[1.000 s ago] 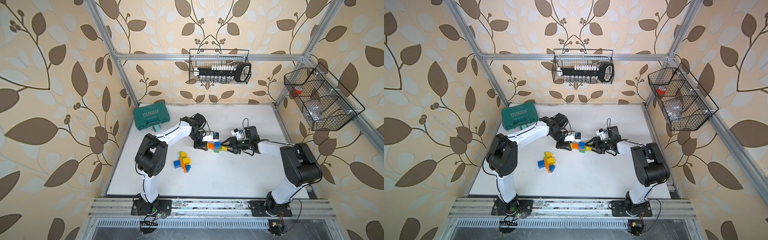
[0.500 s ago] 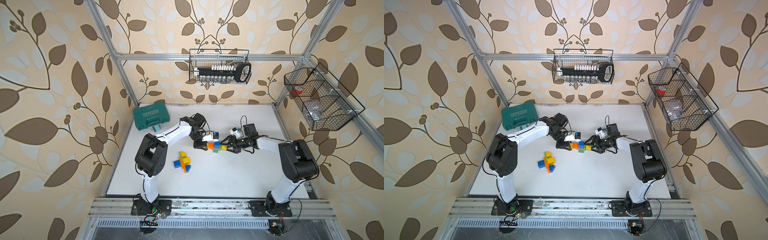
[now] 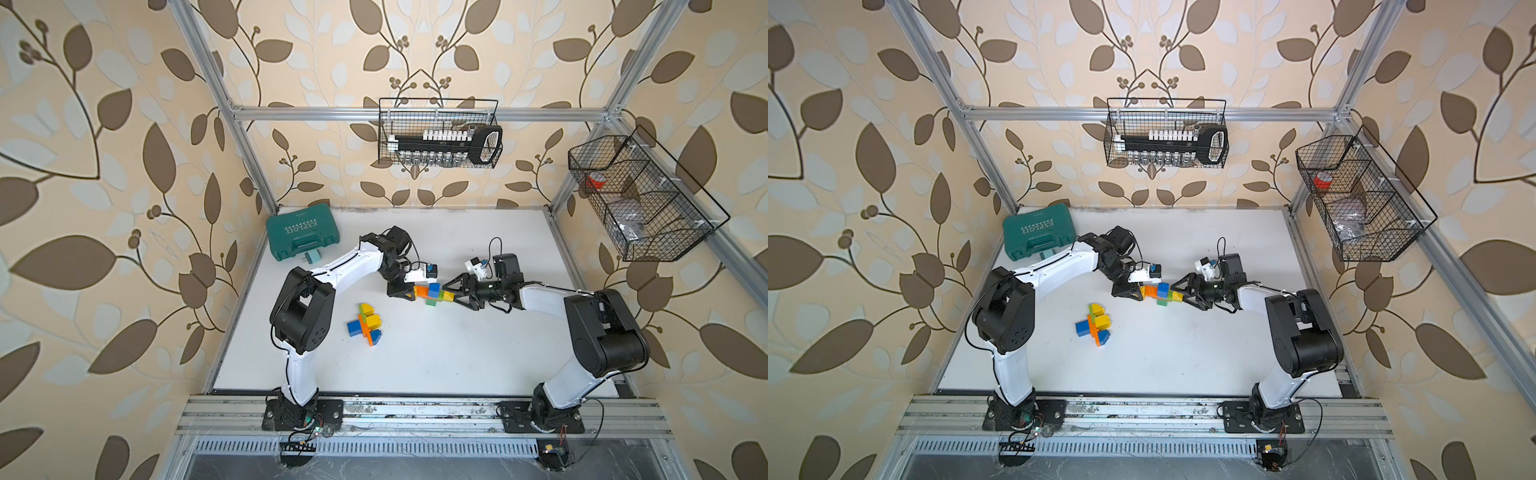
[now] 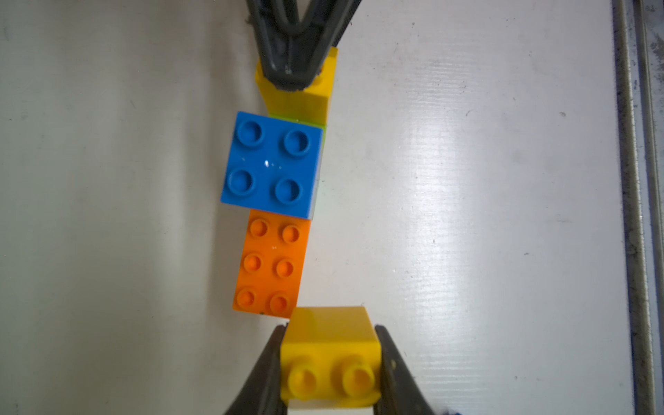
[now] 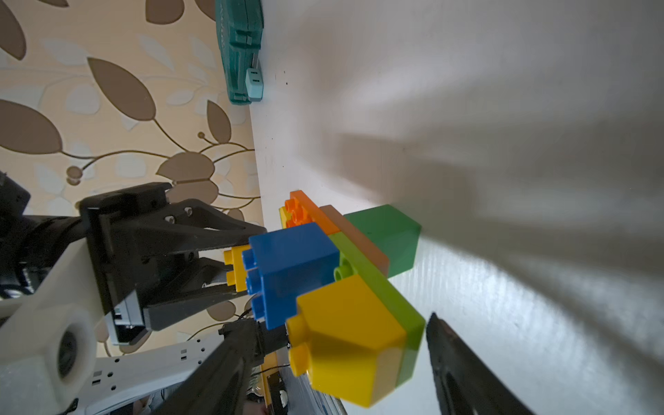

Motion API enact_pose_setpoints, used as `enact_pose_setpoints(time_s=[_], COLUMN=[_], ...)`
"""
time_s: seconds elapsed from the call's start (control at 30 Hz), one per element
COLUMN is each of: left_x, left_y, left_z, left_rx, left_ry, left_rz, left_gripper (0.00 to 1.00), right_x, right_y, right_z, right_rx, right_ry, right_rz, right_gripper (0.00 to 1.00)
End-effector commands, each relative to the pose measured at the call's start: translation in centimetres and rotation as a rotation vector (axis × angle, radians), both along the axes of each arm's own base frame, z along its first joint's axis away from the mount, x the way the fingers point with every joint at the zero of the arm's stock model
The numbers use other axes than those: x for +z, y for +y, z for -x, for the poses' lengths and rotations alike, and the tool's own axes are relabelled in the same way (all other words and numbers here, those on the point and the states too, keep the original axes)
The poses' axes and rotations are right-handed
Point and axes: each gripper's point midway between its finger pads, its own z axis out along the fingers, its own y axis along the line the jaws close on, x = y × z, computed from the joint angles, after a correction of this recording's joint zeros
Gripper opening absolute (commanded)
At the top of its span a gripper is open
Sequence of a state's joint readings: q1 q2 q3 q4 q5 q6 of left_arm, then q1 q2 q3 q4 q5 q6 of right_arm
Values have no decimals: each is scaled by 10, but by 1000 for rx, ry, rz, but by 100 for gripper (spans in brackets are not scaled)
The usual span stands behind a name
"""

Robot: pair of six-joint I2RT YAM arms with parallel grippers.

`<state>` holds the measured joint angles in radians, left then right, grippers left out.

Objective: Assemble a fork with lego
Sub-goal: Assemble the lego brick with the lego brick.

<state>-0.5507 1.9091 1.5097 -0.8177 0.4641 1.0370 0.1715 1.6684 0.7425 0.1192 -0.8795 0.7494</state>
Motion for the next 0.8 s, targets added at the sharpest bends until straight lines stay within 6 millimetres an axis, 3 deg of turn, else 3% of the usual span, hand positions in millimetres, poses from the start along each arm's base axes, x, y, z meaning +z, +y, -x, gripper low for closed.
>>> enact_pose_setpoints(time_s=[0.0, 0.37, 0.77], left_x=[16, 13, 13], left_y=[-1, 1, 4], left_z=[4, 5, 2], left_rx=[0, 8, 26], left_ry=[-19, -8, -21], left_rz=[26, 23, 14], left_gripper=[15, 15, 15], right_x=[1, -2, -4], right_y=[-2, 1, 7], right_z=[-7, -6, -5], right_rx=[-39, -99, -91], right_ry=[-33, -56, -21], right_rz=[-3, -28, -39], right_gripper=[78, 78, 68])
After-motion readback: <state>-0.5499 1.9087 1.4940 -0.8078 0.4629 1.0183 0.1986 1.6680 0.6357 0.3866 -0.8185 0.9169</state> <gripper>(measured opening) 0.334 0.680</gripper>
